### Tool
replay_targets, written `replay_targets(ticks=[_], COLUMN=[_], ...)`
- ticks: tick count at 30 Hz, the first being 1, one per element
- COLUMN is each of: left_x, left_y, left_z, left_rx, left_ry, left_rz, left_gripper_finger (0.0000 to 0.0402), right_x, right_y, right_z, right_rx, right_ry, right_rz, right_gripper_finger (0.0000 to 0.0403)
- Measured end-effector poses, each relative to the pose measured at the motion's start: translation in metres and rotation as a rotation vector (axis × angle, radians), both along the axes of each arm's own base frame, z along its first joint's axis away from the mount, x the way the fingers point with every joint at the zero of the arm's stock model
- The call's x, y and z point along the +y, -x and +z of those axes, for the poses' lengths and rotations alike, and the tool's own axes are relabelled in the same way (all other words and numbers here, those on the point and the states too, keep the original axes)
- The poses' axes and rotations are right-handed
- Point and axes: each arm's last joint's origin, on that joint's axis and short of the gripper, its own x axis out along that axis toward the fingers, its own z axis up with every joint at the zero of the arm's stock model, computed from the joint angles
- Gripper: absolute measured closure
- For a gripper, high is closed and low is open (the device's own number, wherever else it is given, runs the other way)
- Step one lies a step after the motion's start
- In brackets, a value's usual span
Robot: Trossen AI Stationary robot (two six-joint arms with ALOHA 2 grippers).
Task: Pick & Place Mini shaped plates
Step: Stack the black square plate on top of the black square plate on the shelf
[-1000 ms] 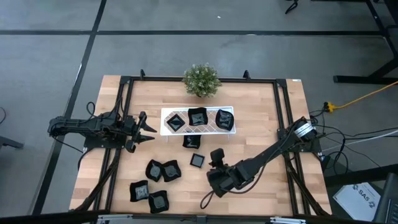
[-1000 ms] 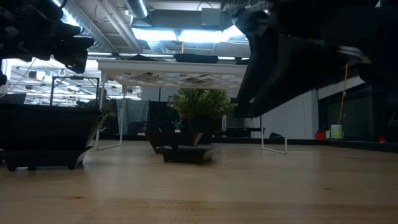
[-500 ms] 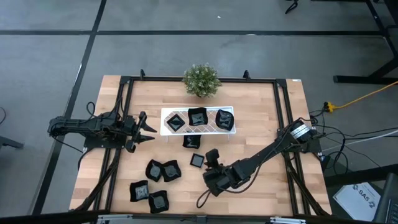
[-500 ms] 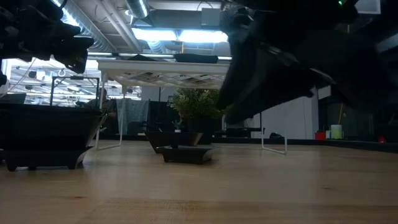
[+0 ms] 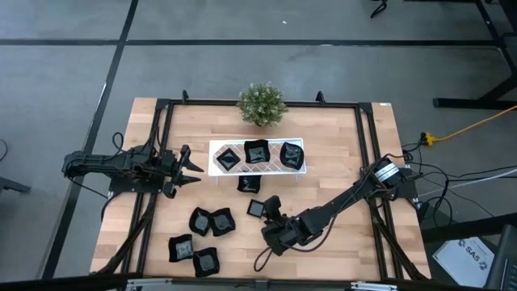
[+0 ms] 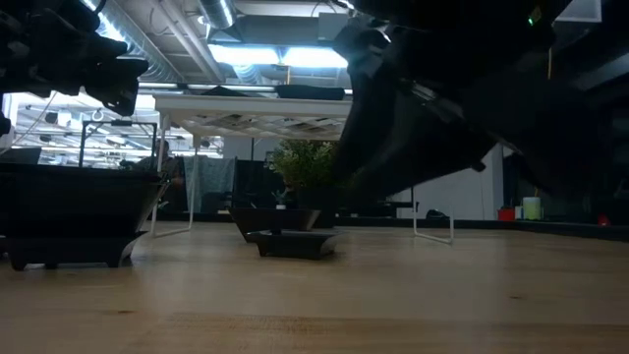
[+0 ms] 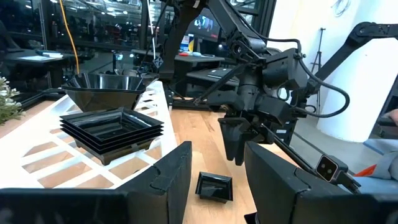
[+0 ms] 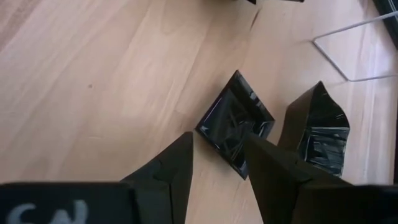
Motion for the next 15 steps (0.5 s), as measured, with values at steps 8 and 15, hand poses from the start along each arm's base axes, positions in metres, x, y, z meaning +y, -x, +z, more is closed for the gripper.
replay_targets(ticks=[8, 15], left_x=[0.0, 0.0], left_y=[0.0, 0.0], left_z=[0.0, 0.0], left_rx=[0.0, 0.0], left_ry=[0.0, 0.0], left_rz=[0.0, 0.0], left_gripper_finger=[0.0258, 0.0258], right_x=[0.001, -0.001], right_y=[-0.002, -0.007], right_z=[-0.012, -0.023], right_rx=[0.053, 0.088], right_ry=[0.088, 0.151], right_rz=[0.086, 0.142], right_gripper_finger=[0.026, 0.026])
